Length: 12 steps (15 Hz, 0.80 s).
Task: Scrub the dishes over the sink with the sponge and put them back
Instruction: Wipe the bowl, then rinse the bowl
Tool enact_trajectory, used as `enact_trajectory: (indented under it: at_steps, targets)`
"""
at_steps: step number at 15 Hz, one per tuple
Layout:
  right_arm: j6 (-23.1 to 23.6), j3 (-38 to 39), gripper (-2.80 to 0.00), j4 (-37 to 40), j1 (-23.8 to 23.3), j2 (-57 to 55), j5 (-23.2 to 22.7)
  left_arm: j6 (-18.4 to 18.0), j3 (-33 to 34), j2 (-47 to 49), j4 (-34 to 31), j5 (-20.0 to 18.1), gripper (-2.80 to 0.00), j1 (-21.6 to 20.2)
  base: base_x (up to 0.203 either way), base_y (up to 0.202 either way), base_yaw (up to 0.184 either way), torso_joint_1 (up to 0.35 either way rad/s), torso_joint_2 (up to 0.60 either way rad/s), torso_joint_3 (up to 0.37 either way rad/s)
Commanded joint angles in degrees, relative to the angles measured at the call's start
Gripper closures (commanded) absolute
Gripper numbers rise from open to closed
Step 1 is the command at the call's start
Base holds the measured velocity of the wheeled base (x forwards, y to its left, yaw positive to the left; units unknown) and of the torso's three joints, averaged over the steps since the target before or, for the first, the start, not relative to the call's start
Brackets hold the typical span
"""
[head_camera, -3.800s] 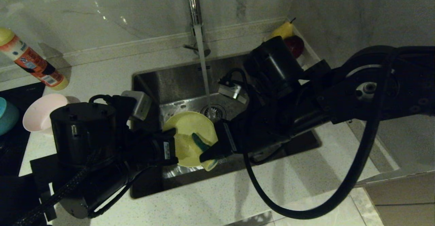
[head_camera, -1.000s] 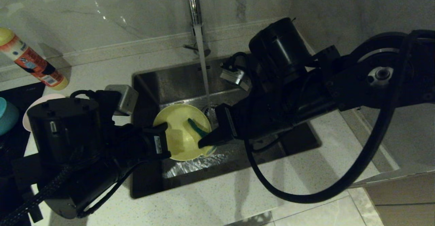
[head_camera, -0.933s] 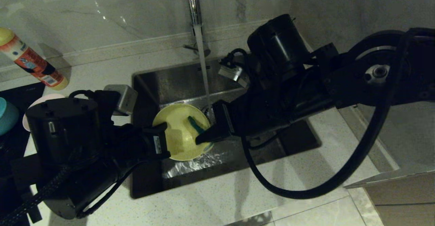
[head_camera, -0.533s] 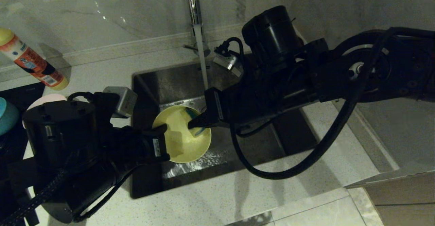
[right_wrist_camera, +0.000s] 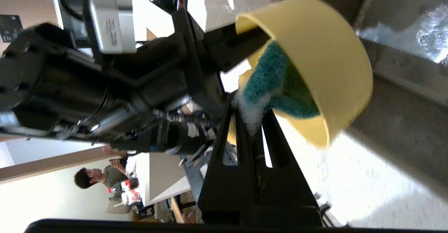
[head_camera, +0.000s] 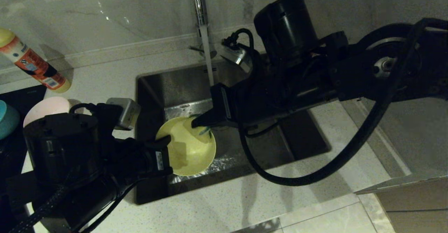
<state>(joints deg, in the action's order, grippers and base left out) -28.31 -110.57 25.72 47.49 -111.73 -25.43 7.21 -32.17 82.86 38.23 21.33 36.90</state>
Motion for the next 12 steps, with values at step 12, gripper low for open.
enact_trajectory:
  at_steps: [12]
  targets:
    - [-0.2, 11.4, 0.0, 10.9, 0.0, 25.0, -0.2, 7.7, -3.8, 1.6, -5.8, 2.5, 0.0, -7.4, 0.0, 0.0, 0.0, 0.0, 0.0, 0.0]
